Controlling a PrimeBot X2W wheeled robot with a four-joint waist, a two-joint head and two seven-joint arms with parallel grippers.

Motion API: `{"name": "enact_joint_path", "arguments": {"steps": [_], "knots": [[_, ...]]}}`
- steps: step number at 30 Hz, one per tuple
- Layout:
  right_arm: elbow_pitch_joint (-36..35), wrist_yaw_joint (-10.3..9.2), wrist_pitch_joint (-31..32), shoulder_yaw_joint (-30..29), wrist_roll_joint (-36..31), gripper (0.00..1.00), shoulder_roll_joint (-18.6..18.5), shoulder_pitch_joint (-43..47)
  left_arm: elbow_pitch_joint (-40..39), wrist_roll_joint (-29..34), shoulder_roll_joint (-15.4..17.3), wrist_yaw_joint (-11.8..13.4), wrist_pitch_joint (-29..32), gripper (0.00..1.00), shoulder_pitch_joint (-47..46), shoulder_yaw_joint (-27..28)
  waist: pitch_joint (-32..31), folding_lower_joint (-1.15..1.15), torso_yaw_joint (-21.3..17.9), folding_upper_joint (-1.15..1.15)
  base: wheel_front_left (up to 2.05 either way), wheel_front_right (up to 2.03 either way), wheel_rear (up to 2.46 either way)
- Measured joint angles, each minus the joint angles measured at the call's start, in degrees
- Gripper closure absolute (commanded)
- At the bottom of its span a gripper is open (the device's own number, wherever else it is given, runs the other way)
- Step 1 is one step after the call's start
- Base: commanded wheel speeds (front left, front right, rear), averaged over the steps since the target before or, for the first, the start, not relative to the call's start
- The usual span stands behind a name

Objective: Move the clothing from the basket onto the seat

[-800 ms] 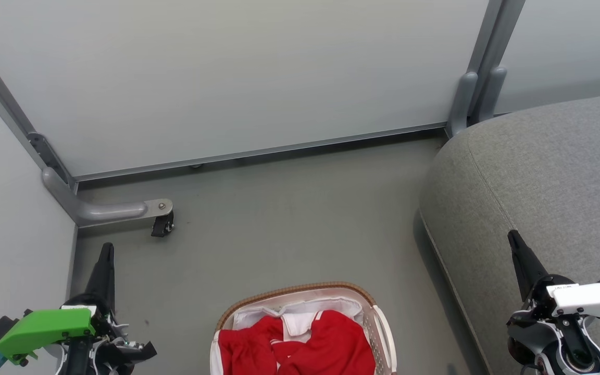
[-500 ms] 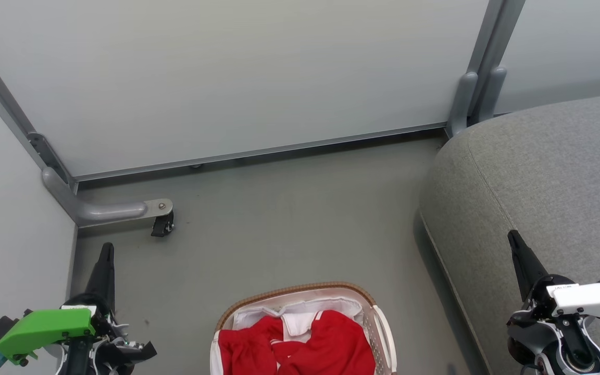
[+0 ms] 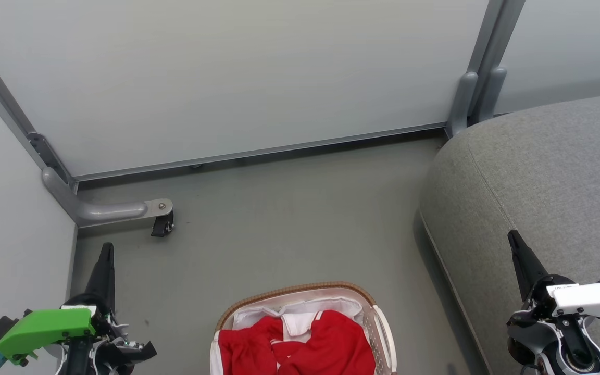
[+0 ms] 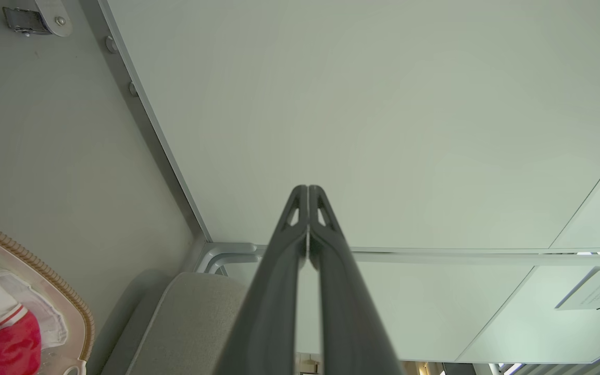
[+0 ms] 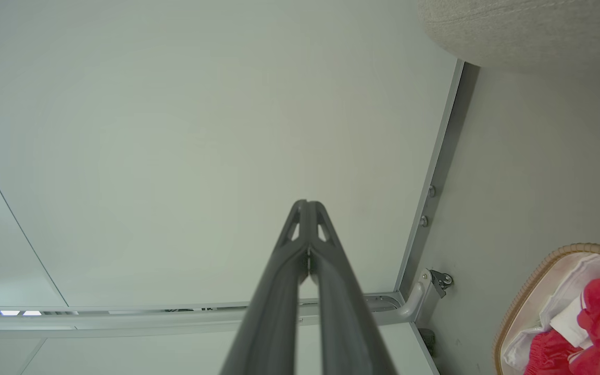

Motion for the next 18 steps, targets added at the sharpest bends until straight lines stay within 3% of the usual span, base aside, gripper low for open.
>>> {"name": "enact_joint_path", "arguments": {"steps": [18], "knots": [[0.00, 0.00, -0.01, 0.00, 0.00, 1.00, 0.00, 0.00, 0.00, 0.00, 0.00, 0.00, 0.00, 1.00, 0.00, 0.00, 0.00, 0.00, 0.00, 0.00, 0.00, 0.00, 0.00]]}}
